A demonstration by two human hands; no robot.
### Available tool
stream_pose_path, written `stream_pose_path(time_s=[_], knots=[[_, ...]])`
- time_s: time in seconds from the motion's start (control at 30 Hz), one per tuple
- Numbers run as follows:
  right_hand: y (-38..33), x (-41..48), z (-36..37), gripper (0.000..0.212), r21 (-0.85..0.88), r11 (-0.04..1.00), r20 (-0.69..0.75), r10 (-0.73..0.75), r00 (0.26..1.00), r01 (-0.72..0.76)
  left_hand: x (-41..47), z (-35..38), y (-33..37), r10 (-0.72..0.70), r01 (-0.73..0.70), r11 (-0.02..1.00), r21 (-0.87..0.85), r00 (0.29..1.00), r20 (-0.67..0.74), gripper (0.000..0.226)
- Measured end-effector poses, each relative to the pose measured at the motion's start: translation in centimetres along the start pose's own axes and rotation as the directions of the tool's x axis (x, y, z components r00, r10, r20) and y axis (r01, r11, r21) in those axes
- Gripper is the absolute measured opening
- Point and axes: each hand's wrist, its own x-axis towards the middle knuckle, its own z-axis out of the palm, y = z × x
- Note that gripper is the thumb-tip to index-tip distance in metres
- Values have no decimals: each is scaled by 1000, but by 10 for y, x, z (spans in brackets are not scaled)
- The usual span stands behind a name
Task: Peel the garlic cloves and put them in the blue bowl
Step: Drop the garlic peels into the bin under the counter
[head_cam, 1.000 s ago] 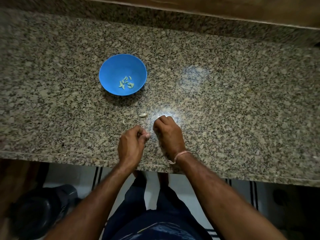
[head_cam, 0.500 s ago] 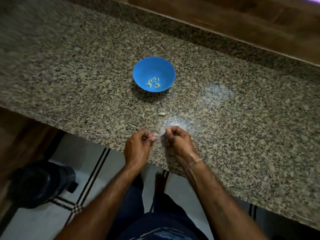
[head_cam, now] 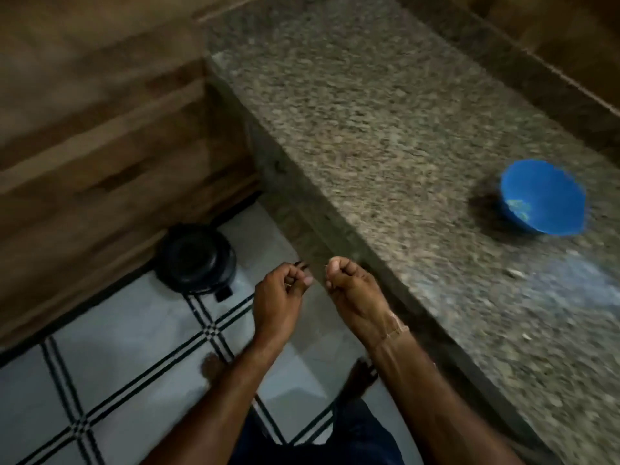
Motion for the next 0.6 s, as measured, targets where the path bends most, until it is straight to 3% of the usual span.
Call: stream_pose_path(time_s=[0.3,0.6], knots=[[126,56,218,29,-73,985,27,161,987,-159,62,-201,-147,-202,185,978,-99,958,-204,14],[195,135,299,24,-241,938,25,263,964,-250,131,-273,-226,-322,299,946,-124,912,-253,14]])
